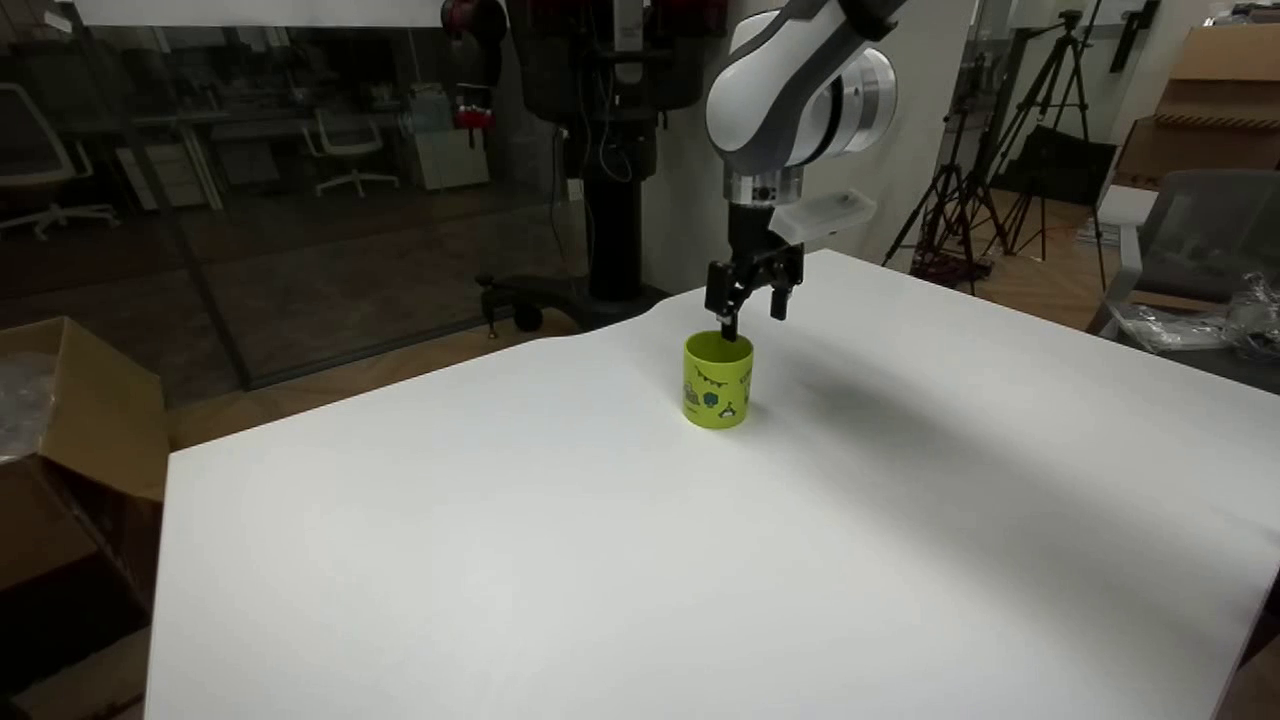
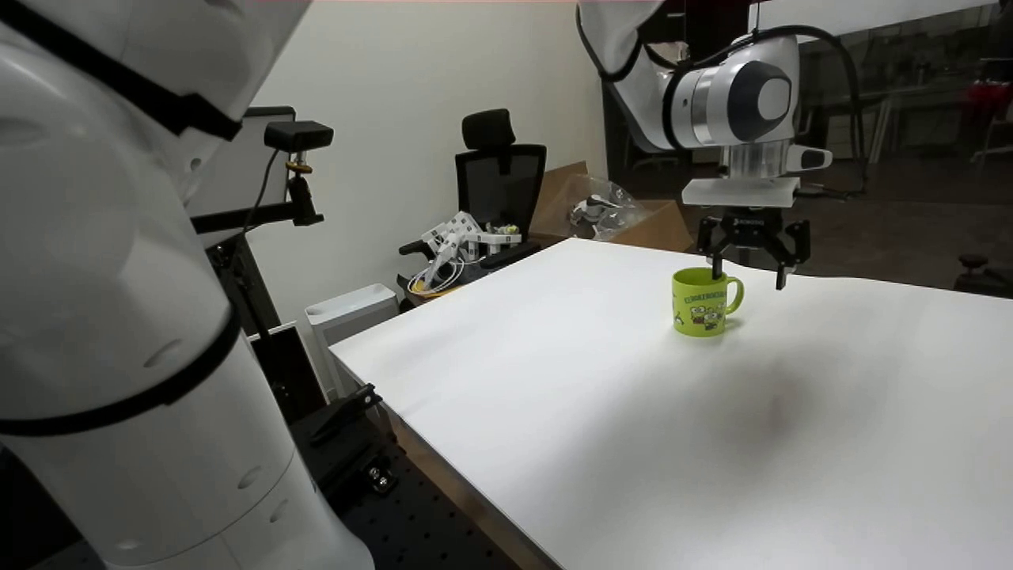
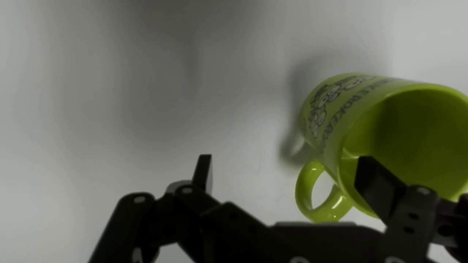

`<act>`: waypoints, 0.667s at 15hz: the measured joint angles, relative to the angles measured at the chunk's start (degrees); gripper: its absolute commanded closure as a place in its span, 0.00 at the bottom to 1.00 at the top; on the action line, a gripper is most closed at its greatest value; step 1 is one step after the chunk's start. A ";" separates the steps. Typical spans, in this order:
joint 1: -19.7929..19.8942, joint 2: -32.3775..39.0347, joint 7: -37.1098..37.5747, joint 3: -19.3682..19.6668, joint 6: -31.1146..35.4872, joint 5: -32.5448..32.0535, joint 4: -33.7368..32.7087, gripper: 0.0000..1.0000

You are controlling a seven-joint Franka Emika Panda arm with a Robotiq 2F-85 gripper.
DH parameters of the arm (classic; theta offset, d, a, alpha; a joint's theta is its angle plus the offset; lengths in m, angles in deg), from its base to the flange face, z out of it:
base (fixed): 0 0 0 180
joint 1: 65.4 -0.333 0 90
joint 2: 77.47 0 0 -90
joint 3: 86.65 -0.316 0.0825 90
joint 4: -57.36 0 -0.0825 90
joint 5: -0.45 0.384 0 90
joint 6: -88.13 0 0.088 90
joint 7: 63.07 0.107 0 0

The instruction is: Move the yellow mug to the left

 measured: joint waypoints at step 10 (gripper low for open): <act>-2.85 6.53 -0.01 -0.21 -6.39 -1.09 -12.66 0.00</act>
